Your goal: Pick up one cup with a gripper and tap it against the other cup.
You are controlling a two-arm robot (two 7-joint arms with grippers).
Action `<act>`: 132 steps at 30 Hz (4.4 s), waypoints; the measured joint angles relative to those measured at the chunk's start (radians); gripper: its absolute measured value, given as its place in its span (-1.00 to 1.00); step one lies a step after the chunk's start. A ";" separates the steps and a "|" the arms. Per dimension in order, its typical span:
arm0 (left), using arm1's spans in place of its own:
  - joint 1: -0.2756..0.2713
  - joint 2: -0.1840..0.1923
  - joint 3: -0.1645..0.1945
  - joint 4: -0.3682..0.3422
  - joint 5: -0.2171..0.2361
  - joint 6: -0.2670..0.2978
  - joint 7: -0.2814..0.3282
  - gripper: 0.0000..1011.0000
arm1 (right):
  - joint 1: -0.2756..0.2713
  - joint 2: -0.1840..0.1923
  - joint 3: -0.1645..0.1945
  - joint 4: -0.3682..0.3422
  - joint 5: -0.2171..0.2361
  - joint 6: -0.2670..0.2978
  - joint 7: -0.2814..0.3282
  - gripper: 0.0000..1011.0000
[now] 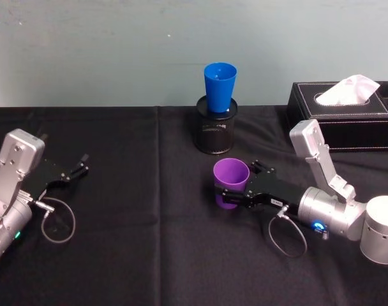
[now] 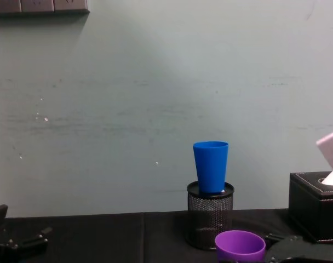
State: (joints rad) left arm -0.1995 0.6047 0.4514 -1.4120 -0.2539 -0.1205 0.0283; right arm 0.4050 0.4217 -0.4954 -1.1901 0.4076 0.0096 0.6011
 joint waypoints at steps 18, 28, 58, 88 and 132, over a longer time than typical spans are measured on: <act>0.000 0.000 0.000 0.000 0.000 0.000 0.000 0.98 | 0.011 -0.022 -0.003 0.026 -0.011 -0.014 0.008 0.73; 0.000 0.000 0.000 0.000 0.000 0.000 0.000 0.98 | 0.006 -0.023 0.003 0.017 -0.014 -0.007 -0.001 0.48; 0.000 0.000 0.000 0.000 0.000 0.000 0.000 0.98 | 0.018 0.056 0.052 -0.218 0.059 0.117 -0.037 0.43; 0.000 0.000 0.000 0.000 0.000 0.000 0.000 0.98 | 0.028 0.059 0.036 -0.226 0.075 0.111 -0.053 0.43; 0.000 0.000 0.000 0.000 0.000 0.000 0.000 0.98 | 0.028 0.059 0.037 -0.226 0.074 0.112 -0.050 0.43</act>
State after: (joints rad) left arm -0.1995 0.6047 0.4514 -1.4120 -0.2539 -0.1205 0.0283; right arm 0.4329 0.4810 -0.4586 -1.4163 0.4818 0.1216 0.5507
